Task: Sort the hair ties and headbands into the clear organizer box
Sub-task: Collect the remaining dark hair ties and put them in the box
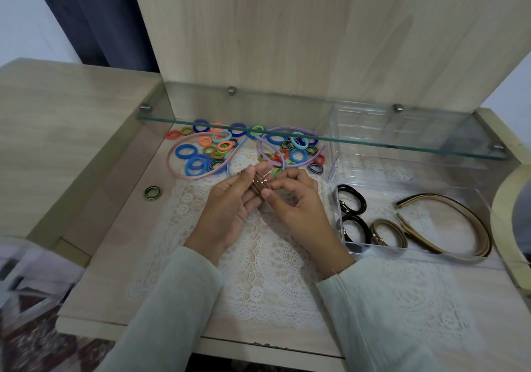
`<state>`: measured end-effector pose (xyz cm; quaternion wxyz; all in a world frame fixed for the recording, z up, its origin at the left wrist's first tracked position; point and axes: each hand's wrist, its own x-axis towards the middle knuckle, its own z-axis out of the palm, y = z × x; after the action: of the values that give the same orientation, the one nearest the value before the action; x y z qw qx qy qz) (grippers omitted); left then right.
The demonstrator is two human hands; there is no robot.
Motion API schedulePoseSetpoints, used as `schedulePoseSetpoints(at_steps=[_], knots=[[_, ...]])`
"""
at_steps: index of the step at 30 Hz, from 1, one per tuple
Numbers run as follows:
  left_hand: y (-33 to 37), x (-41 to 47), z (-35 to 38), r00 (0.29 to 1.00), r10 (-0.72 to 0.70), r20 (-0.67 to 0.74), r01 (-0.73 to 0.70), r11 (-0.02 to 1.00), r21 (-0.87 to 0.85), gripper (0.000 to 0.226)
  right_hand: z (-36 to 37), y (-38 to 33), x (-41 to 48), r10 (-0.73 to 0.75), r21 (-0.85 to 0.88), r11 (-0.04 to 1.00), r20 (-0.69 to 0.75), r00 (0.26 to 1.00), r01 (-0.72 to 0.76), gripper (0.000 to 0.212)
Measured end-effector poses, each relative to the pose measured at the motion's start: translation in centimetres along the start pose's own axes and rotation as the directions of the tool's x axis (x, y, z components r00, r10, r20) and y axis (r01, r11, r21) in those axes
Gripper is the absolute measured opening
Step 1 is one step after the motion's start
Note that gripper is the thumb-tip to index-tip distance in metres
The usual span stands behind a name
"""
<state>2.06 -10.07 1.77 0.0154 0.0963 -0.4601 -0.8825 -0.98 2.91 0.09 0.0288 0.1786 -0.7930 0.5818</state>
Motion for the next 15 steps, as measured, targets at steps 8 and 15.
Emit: schedulePoseSetpoints(at_steps=[8, 15], knots=[[-0.27, -0.22, 0.19, 0.999, 0.018, 0.035, -0.021, 0.997, 0.078, 0.03, 0.04, 0.05, 0.08, -0.003, 0.065, 0.998, -0.013, 1.0, 0.004, 0.019], [-0.07, -0.02, 0.11, 1.0, 0.024, -0.007, -0.023, 0.999, 0.026, 0.026, -0.19, -0.29, -0.02, 0.0, 0.054, 0.999, -0.002, 1.0, 0.0, 0.012]])
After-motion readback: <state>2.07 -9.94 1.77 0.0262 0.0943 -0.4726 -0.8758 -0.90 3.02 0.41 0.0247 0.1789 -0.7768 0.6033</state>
